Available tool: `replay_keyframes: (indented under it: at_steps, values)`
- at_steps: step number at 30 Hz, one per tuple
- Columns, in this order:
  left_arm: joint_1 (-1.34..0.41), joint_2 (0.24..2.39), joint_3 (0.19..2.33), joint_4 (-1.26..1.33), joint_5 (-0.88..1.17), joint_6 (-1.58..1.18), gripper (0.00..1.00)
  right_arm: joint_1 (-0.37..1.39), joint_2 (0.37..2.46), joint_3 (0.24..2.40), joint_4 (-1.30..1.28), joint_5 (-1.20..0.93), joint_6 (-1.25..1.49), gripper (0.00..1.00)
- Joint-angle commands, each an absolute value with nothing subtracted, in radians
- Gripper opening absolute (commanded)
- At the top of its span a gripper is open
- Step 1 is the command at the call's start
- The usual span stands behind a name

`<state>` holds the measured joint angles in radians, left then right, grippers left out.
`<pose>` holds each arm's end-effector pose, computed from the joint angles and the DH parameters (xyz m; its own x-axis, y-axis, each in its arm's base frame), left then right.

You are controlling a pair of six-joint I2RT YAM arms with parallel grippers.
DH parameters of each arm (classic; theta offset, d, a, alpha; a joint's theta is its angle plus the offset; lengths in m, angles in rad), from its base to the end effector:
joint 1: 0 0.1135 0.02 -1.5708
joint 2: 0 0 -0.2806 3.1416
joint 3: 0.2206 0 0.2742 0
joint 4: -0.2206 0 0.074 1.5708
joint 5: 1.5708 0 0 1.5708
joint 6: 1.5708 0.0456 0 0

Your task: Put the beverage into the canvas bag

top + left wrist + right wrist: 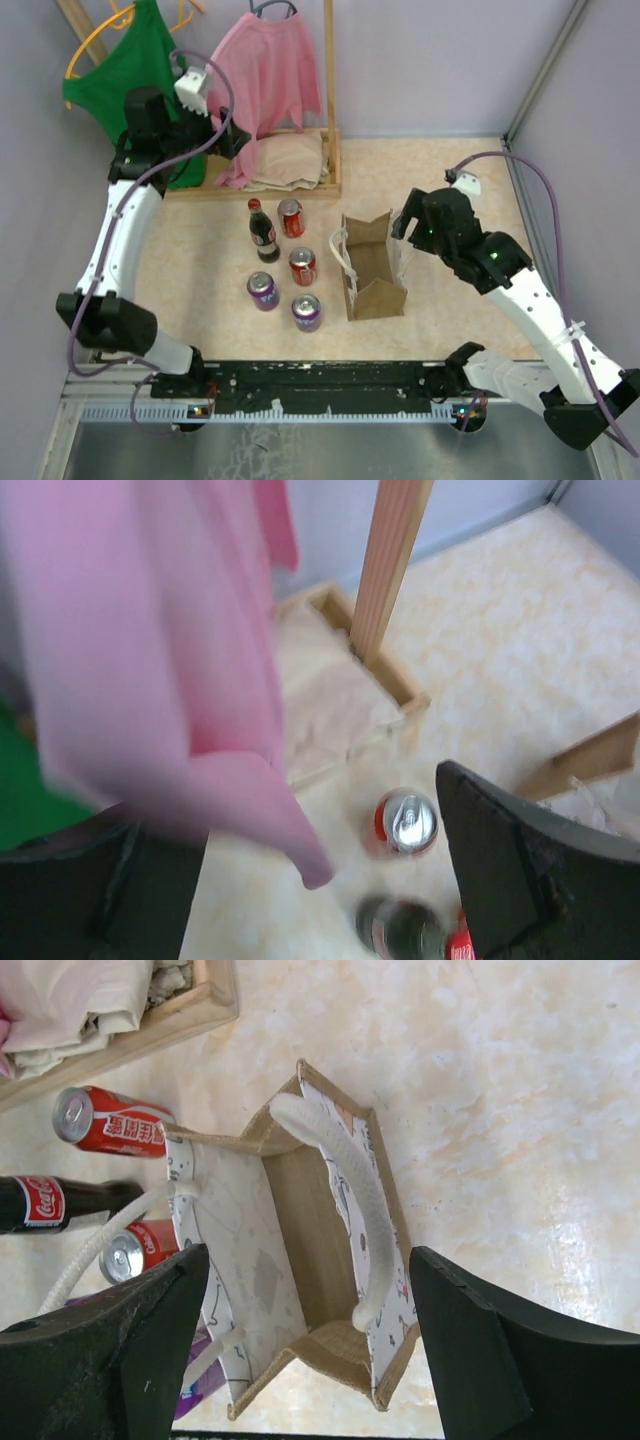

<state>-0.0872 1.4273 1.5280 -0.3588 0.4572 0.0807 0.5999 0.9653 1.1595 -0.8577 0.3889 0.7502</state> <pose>0.3481 -0.0506 0.4485 -0.2129 0.0912 -0.9728 0.5222 0.8521 -0.0344 0.1771 0.1002 0.3832 -0.5599 0.3814 -0.7356 0.1448 0.9192 0.3663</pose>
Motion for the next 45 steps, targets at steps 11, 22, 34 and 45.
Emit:
replay_keyframes:
  at_steps: [11, 22, 34, 45]
  values:
    - [-0.396, 1.996, 2.272, -0.893, 0.324, 0.361, 0.92, 0.604, 1.001, 1.250, -0.930, 0.481, 0.746, 0.82]
    - [-0.478, 1.873, 2.130, -0.745, 0.286, 0.284, 0.93, 0.603, 0.951, 1.199, -0.928, 0.482, 0.762, 0.82]
    - [-0.398, 1.636, 1.932, -0.680, 0.123, 0.252, 0.96, 0.545, 1.292, 1.552, -0.771, 0.311, 0.520, 0.82]
    - [-0.143, 1.471, 1.784, -0.590, 0.068, 0.165, 0.99, 0.545, 1.560, 1.829, -0.758, 0.192, 0.403, 0.82]
